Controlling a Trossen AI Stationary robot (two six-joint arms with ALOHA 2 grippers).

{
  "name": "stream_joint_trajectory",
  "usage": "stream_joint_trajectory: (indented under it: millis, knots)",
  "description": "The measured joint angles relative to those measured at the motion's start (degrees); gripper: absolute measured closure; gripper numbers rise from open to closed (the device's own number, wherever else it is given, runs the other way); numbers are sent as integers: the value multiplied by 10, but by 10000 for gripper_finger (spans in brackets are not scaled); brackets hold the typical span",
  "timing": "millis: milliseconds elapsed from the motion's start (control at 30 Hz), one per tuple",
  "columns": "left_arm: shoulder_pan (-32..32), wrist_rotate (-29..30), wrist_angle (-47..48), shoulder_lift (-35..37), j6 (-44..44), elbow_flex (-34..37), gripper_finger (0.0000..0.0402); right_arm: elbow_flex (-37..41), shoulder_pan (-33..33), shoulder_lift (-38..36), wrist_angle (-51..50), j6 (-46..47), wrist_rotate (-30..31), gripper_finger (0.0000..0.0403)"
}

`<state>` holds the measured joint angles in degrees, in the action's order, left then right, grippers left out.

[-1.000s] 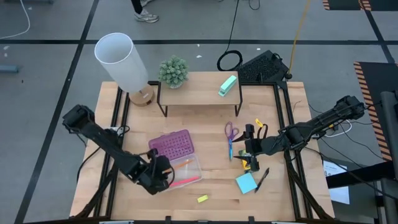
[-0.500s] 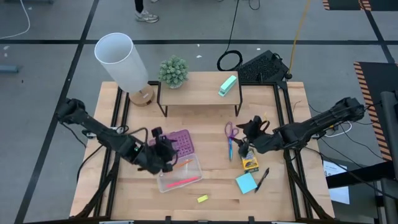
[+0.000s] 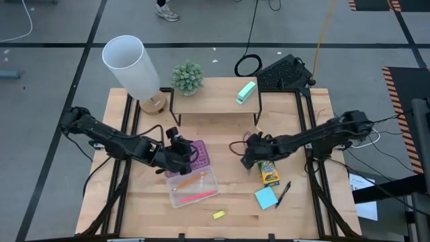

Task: Pack school essentials
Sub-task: Put the purple scissors into the transparent box

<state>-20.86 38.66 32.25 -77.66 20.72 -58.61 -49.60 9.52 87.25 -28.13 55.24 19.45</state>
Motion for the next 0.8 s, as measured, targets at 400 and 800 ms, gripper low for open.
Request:
stream_joint_trajectory:
  millis: [400,800]
  knots:
    - [-3,-2,-12,0,-25,0,218,-50,-18,80,-22,28,-47,126]
    - [-3,-2,-12,0,-36,0,218,-51,7,92,-66,79,-51,126]
